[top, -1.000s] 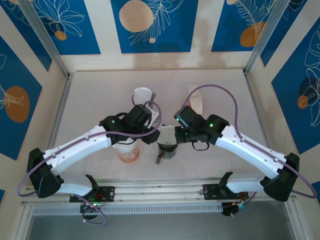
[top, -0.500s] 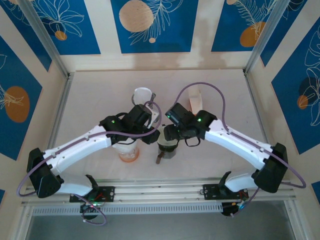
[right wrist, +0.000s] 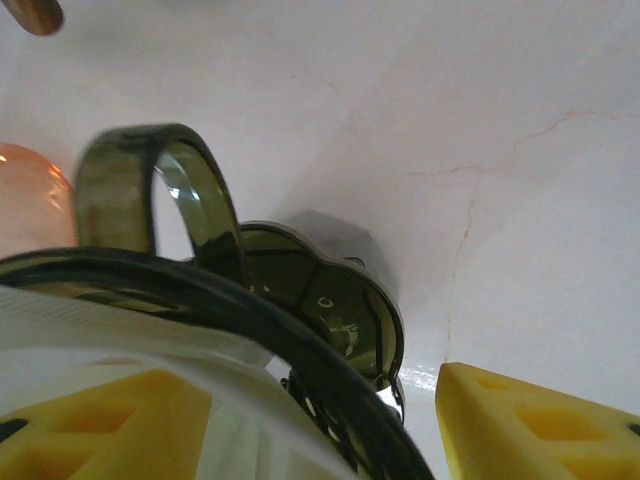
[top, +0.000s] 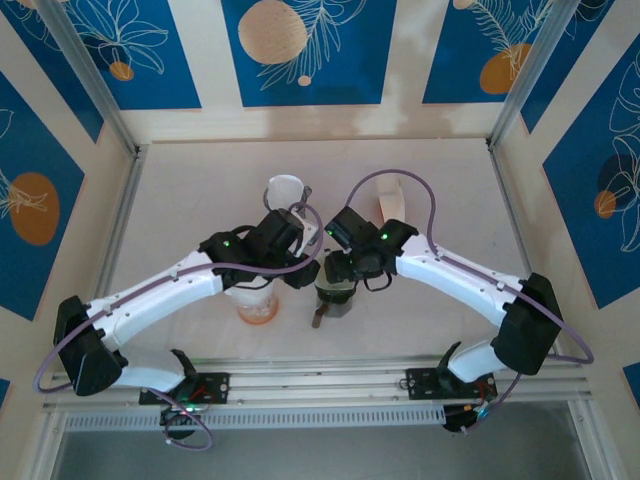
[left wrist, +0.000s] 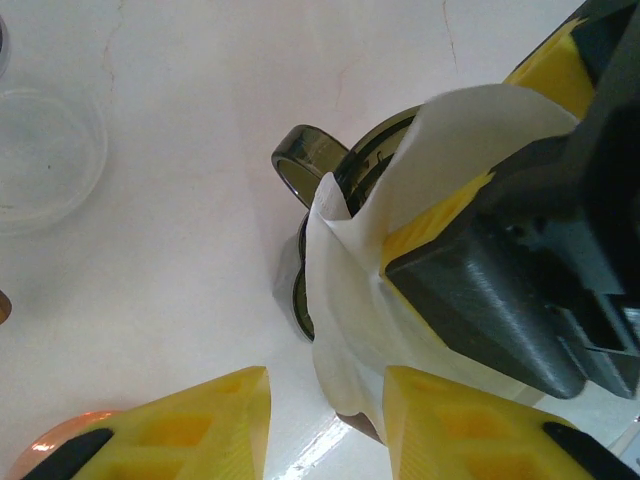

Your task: Place the coffee filter in the dripper

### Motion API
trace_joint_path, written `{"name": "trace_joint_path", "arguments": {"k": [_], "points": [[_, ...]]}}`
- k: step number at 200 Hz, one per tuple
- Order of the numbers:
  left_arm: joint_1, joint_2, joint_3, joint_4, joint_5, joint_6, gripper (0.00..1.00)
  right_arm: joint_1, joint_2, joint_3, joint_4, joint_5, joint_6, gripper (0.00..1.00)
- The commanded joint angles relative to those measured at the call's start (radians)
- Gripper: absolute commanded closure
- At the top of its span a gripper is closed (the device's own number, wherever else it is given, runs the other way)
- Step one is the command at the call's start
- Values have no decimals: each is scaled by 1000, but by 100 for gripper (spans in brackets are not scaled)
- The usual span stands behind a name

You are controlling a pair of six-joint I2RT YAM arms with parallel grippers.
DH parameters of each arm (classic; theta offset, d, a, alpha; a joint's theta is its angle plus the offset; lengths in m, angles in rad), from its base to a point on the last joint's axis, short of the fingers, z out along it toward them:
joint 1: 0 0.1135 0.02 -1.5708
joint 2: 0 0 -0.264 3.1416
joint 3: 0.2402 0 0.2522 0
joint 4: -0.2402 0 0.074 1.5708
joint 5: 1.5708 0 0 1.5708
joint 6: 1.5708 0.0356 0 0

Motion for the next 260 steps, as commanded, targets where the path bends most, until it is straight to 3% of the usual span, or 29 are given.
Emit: {"name": "trace_joint_path", "arguments": {"k": [1,56,112,154,189,203,227,260], "points": [[-10,-3,-15,4,7,10,64,-5,5,-29,16,-20,10,39],[-10,-12,-27,21,19,-7,64,-3,8,-78,49,-17,34,39],[-10,-58,-54,68,25,-36,54,-2,25,-102,69,-14,45,39],[-8,-99,-99,137,20,-62,41,-3,28,-102,70,-12,47,39],[-8,-74,-96,134,3,-65,38,-3,27,-99,66,-11,44,39],[-8,-64,-95,126,-10,-69,38,-3,26,-97,65,-11,45,39],[-7,-49,-89,107,-20,-69,50,-3,22,-95,64,-10,45,39],[-5,-34,-81,75,-28,-59,54,-4,20,-88,63,-10,46,39]]}}
